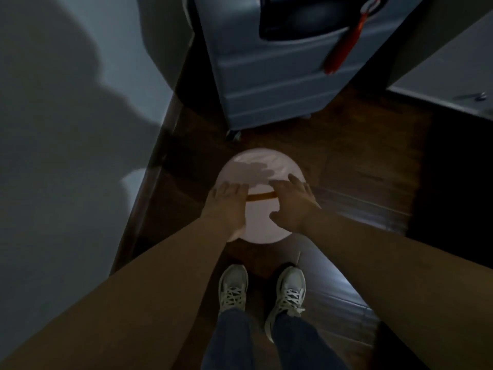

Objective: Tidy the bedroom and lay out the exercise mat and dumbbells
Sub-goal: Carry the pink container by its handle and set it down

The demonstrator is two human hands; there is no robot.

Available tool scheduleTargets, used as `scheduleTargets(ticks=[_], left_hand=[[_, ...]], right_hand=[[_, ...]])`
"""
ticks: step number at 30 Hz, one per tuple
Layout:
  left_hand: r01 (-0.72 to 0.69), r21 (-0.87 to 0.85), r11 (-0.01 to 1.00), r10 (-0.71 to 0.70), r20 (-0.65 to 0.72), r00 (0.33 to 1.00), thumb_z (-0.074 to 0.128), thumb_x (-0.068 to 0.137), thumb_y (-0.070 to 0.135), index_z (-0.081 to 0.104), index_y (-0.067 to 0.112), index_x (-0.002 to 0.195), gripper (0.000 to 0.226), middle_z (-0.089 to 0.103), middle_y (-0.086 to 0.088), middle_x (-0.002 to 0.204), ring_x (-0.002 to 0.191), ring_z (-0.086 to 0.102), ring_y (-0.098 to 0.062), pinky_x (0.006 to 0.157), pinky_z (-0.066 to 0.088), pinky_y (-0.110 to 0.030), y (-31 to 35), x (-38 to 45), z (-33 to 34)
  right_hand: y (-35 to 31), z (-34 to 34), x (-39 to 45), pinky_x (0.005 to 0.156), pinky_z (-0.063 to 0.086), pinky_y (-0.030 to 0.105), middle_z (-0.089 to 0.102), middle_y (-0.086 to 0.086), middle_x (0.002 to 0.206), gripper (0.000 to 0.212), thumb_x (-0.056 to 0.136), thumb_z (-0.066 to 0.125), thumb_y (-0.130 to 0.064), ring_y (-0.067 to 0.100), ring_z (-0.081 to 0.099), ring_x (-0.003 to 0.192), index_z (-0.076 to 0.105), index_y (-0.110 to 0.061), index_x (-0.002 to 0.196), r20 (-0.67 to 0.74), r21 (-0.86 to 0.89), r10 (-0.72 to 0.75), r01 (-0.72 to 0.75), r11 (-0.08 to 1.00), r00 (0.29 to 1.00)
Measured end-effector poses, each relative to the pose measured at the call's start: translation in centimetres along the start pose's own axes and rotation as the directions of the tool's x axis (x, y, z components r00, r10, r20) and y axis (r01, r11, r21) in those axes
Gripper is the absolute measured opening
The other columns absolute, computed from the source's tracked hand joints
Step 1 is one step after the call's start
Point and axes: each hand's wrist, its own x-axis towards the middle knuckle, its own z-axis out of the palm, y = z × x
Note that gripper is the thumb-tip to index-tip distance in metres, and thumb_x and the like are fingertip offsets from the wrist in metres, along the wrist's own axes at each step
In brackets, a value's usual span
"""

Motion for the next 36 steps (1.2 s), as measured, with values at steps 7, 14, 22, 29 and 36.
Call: scheduleTargets(ticks=[7,14,22,29,36], left_hand=[[-0.085,0.022,0.996,0.083,0.088,0.993,0.054,0.092,0.03,0.053,0.018,0.119,0.029,0.052,-0.007,0.119,0.108,0.051,-0.023,0.097,0.041,-0.035,0.4,0.4,1.1],[-0.173,-0.145,0.974,0.198,0.178,0.964,0.053,0.093,0.029,0.055,0.013,0.121,0.032,0.056,-0.008,0.123,0.116,0.05,-0.024,0.101,0.037,-0.031,7.5,-8.9,-4.4],[-0.452,0.009,0.892,0.445,0.164,0.881,0.05,0.091,0.03,0.046,0.038,0.078,0.016,0.056,0.008,0.082,0.078,0.056,-0.01,0.07,0.044,-0.027,20.8,-24.2,-11.9],[-0.738,0.303,0.603,0.712,0.214,0.669,0.055,0.085,0.039,0.049,0.033,0.073,0.015,0.057,0.007,0.075,0.072,0.056,-0.012,0.065,0.046,-0.028,34.9,-35.7,-8.2],[-0.878,0.453,0.156,0.859,0.376,0.347,0.056,0.081,0.025,0.044,0.026,0.062,0.023,0.05,0.006,0.069,0.071,0.051,-0.016,0.066,0.046,-0.029,46.4,-51.0,5.8]], right_hand=[[1.1,1.5,-0.8,0.079,0.042,0.027,0.059,0.01,0.118,0.03,0.09,0.056,-0.032,0.026,0.055,0.108,0.061,-0.012,0.112,0.017,0.048,-0.024,0.024,0.999,1.0],[2.2,-3.7,-14.1,0.073,0.046,0.027,0.06,0.005,0.101,0.015,0.085,0.057,-0.035,0.025,0.059,0.096,0.059,-0.021,0.091,-0.056,0.145,0.061,-0.052,0.988,0.997],[3.1,-7.7,-37.4,0.067,0.039,0.024,0.047,-0.01,0.083,0.019,0.083,0.058,-0.032,0.01,0.048,0.076,0.042,-0.034,0.071,-0.344,0.362,0.324,-0.194,0.912,0.881],[4.8,-1.6,-57.7,0.073,0.047,0.025,0.051,-0.007,0.092,0.013,0.082,0.058,-0.023,0.012,0.052,0.082,0.047,-0.03,0.084,-0.466,0.543,0.625,-0.355,0.761,0.626],[3.5,13.9,-76.9,0.061,0.039,0.031,0.041,-0.009,0.071,0.022,0.078,0.054,-0.019,0.019,0.047,0.072,0.037,-0.028,0.068,-0.38,0.801,0.851,-0.331,0.498,0.362]])
